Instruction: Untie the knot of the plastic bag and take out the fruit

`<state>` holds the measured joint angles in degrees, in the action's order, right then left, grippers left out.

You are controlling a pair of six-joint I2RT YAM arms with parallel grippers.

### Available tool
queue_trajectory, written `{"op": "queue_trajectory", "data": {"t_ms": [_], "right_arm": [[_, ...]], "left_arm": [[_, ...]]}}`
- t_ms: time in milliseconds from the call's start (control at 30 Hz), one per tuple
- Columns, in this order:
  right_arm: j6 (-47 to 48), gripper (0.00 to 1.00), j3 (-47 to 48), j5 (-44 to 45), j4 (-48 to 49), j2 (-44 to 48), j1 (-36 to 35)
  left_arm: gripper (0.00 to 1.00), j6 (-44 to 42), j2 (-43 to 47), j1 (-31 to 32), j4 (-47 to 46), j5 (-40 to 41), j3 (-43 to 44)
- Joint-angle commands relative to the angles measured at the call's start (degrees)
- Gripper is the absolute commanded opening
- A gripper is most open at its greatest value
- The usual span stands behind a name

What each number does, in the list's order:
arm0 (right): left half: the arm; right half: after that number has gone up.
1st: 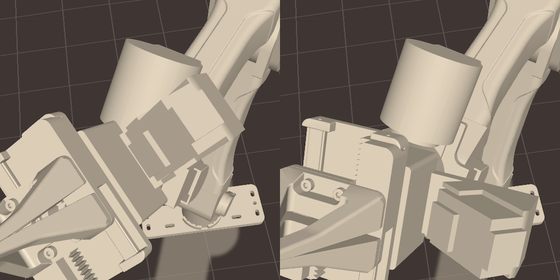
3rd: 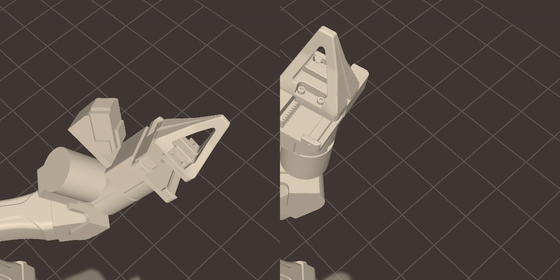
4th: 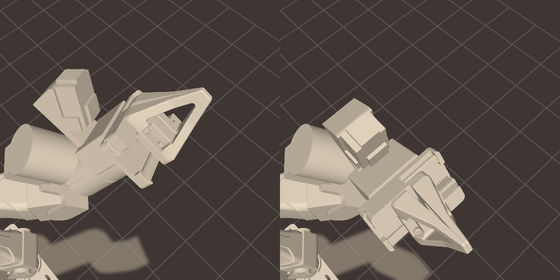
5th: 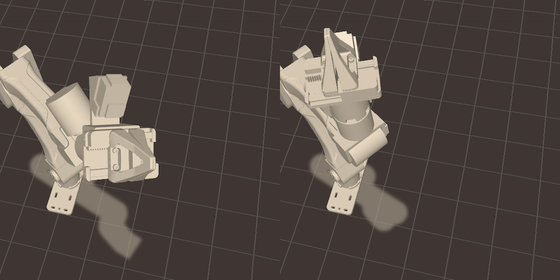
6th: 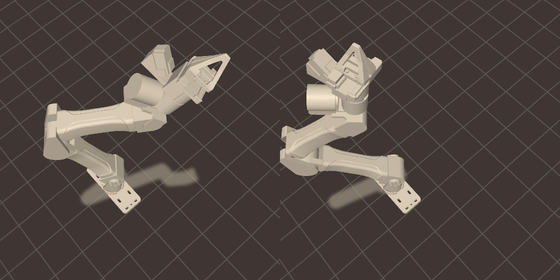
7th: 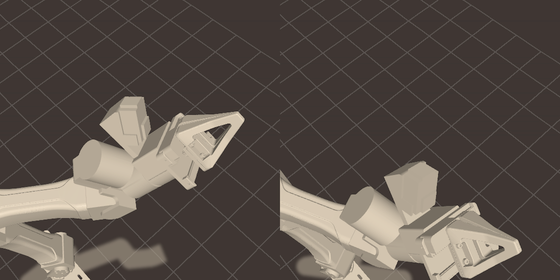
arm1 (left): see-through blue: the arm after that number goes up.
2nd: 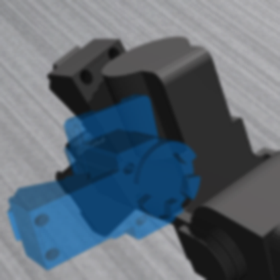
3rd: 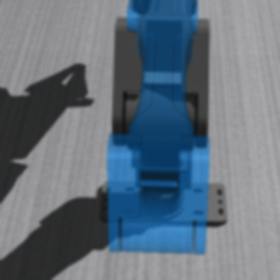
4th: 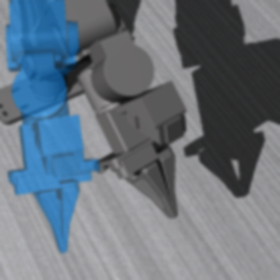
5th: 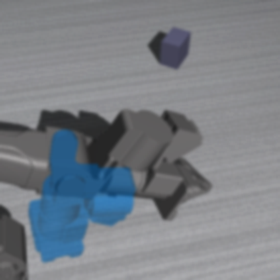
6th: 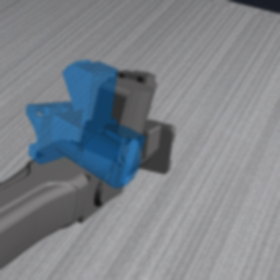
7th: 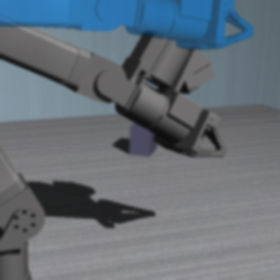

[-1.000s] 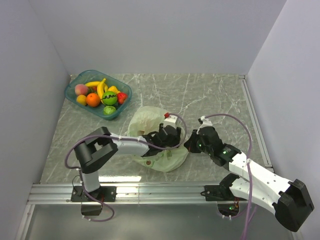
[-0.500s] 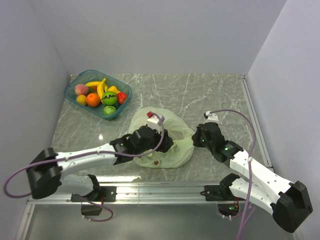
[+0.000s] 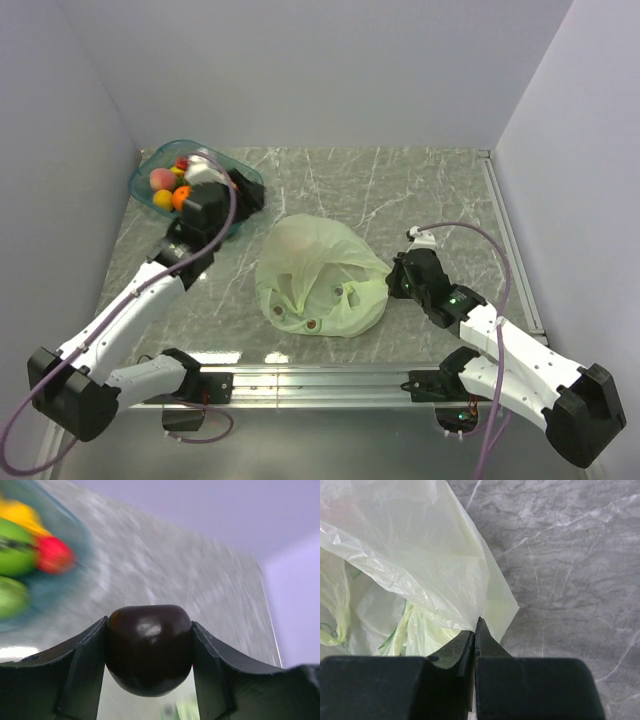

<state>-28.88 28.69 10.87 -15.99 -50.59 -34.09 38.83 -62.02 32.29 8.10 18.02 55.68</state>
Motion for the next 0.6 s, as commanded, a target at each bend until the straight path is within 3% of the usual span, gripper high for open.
{"op": "queue_trajectory", "data": {"t_ms": [0, 167, 300, 567], "right_arm": [[0.58, 0.00, -0.30, -0.33, 1.05, 1.72, 0.34], [0.93, 0.00, -0.74, -2.26, 1.57, 4.09, 0.34], [1.37, 0.00, -1.35, -3.75, 2.62, 5.85, 0.34], [5.06, 0.00, -1.36, -5.95, 4.56, 8.57, 0.16]], "left_arm": [[0.18, 3.00, -1.87, -9.41, 1.40, 2.19, 3.03], [0.21, 4.32, -9.59, -21.11, -3.08, -0.70, 4.86], [0.24, 5.29, -20.65, -30.16, -6.59, -6.41, 9.44], [0.29, 2.04, -37.20, -34.58, -2.82, -5.98, 24.64]]}}
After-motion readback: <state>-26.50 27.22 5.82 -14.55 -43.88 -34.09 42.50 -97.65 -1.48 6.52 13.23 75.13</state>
